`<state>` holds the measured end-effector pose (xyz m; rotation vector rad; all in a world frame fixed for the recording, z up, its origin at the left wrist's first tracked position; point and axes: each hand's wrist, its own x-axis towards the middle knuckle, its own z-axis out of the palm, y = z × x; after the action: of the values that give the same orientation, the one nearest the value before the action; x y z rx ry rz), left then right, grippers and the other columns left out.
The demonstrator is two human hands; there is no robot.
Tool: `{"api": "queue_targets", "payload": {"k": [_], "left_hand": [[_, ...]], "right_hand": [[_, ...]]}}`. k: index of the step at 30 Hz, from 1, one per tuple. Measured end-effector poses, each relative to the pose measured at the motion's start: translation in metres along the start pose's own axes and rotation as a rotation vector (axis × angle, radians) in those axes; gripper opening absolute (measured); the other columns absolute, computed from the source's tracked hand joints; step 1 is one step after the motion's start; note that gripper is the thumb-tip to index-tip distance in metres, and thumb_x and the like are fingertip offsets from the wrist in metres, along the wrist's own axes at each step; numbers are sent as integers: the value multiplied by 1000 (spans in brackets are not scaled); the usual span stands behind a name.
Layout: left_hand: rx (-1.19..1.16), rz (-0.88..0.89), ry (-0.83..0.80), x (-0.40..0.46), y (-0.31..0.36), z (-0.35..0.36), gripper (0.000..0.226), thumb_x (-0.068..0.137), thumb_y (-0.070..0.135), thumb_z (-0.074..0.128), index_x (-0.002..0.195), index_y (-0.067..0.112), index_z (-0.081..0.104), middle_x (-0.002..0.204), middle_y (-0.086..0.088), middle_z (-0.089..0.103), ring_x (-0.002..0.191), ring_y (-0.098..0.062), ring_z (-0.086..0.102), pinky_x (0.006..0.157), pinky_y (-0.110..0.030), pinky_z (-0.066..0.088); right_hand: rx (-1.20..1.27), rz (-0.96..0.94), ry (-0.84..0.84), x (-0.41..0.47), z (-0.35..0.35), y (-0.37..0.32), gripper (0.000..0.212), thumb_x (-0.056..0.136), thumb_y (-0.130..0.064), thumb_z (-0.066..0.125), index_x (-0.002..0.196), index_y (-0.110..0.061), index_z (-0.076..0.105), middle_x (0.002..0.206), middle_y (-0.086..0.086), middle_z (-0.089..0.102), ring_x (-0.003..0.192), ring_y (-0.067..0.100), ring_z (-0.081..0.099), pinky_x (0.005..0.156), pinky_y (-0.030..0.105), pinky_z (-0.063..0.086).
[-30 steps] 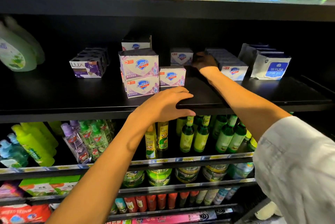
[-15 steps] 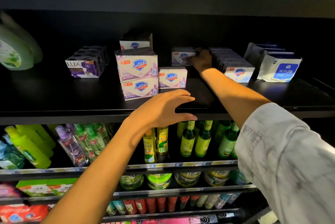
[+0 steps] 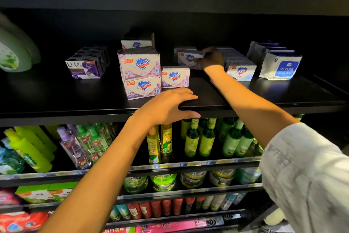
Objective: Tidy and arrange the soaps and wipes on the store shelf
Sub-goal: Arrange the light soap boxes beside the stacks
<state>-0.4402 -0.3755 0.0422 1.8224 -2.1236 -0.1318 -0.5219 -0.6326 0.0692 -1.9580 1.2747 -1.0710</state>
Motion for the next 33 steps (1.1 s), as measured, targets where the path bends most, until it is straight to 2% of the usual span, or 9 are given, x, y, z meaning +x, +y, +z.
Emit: {"api": "queue_targets", "payload": {"k": [6,9,11,16,19,22,25,29,33], "left_hand": [[-14,-5,-4,-1,3,-4,76,88,74,58,152,33,50,160,11,43,146,-9,38,118,-35,34],[-27,-15,15,-1,5,-4,75,88,70,63,151,32,52,158,11,46,145,-9,39,116,-31,33],[-38,-17,18,-2,6,-4,74,88,68,66,150,31,53,157,10,47,145,-9,40,114,-29,32],[-150,-59,74,-4,11,-5,64,87,67,67,136,27,66,142,7,62,133,-11,53,114,-33,40],[-301,-150,176,-6,10,-5,50,81,76,64,108,34,72,115,10,71,111,-10,64,102,-43,53],[-443,-197,297,-7,8,-5,35,85,62,72,94,29,63,103,5,72,101,-14,68,95,-48,57],[-649,-228,339,-6,10,-8,34,88,31,82,108,20,55,116,0,70,111,-8,67,101,-41,56],[-829,-140,307,-6,13,-17,83,85,8,84,147,35,35,134,0,64,121,-11,66,98,-30,58],[-842,-93,326,-4,21,-12,91,83,2,84,150,42,36,148,0,53,134,-13,57,91,-27,60]], "right_hand": [[242,-65,129,-33,-29,14,44,81,-16,88,118,-7,67,113,11,70,102,22,67,66,6,48],[306,-50,161,-55,-43,23,46,76,-25,87,116,-12,67,112,8,73,101,21,71,83,35,62],[381,-36,162,-69,-54,23,45,76,-28,87,111,-13,63,109,8,73,100,20,72,85,43,62],[678,-117,12,-110,-84,14,33,88,-6,80,110,-3,55,69,-8,65,66,5,64,59,20,50],[752,-114,-115,-134,-96,13,32,89,-6,78,115,-8,59,86,3,72,84,16,71,63,20,53],[777,-96,-263,-148,-101,20,29,91,-2,76,114,-16,65,102,3,79,102,20,76,69,24,58],[749,-95,-353,-154,-105,21,30,90,-2,77,116,-13,68,111,12,78,109,28,74,71,26,60],[710,-71,-391,-154,-105,17,32,91,-6,77,121,-8,65,111,13,78,109,27,75,72,28,61],[676,-61,-420,-153,-106,19,36,92,-8,77,125,-4,64,112,11,78,110,25,74,80,34,65]]}}
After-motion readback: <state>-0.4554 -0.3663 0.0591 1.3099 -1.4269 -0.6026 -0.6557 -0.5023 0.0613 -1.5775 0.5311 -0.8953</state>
